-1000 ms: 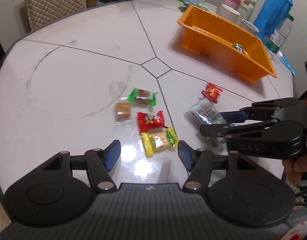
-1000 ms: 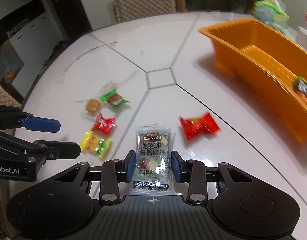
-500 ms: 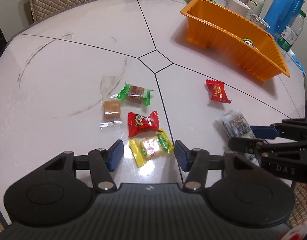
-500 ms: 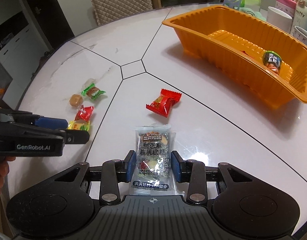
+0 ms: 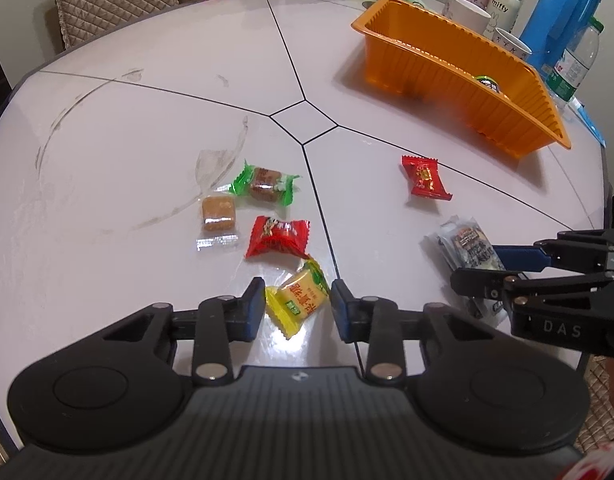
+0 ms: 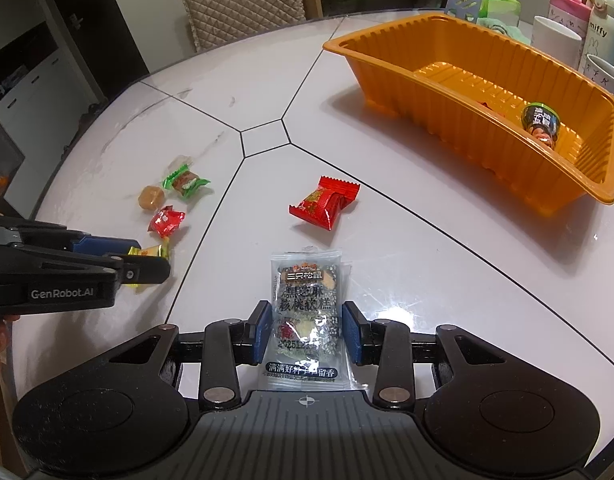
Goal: Organize snacks
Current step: 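Grasp the clear nut packet with the right tool while the left tool grasps the yellow candy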
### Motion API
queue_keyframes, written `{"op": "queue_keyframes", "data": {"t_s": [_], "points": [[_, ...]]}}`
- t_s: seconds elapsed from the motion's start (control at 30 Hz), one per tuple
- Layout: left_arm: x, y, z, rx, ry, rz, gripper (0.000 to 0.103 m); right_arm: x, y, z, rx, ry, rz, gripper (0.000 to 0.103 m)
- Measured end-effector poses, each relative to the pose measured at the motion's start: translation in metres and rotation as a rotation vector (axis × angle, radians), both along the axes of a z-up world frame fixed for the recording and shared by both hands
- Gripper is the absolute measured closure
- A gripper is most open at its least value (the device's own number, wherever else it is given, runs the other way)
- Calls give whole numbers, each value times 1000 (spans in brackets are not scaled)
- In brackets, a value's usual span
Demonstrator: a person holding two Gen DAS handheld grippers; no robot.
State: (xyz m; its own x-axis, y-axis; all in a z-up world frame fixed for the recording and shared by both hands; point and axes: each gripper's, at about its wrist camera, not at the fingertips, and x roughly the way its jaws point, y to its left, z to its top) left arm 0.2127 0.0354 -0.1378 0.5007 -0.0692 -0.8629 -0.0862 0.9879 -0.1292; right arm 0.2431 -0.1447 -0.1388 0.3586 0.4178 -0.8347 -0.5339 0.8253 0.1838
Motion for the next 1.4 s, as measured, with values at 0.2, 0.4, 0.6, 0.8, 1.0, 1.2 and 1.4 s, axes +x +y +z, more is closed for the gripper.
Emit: {"op": "queue_keyframes", "data": {"t_s": [0.2, 0.4, 0.6, 0.8, 1.0, 1.2, 1.4], "points": [[-6, 0, 0, -30, 21, -24, 64, 0, 0, 0, 1, 0, 1, 65], [-8, -10, 0, 99, -14, -130, 55, 0, 0, 0, 2, 0, 0, 65], [-14, -14, 6, 135, -52, -246, 51, 0, -1, 1, 4, 5, -4, 65], [-6, -13, -2, 136, -21, -287, 59, 0, -1, 1, 5, 5, -9, 65], [-2, -9, 0, 82, 0, -260, 71, -1, -2, 1, 6, 5, -10, 65], [-7, -15, 0, 71, 9, -236, 70, -1, -2, 1, 5, 2, -12, 65], [-8, -18, -4, 112, 23, -288, 70, -2, -2, 1, 4, 0, -8, 65]]}}
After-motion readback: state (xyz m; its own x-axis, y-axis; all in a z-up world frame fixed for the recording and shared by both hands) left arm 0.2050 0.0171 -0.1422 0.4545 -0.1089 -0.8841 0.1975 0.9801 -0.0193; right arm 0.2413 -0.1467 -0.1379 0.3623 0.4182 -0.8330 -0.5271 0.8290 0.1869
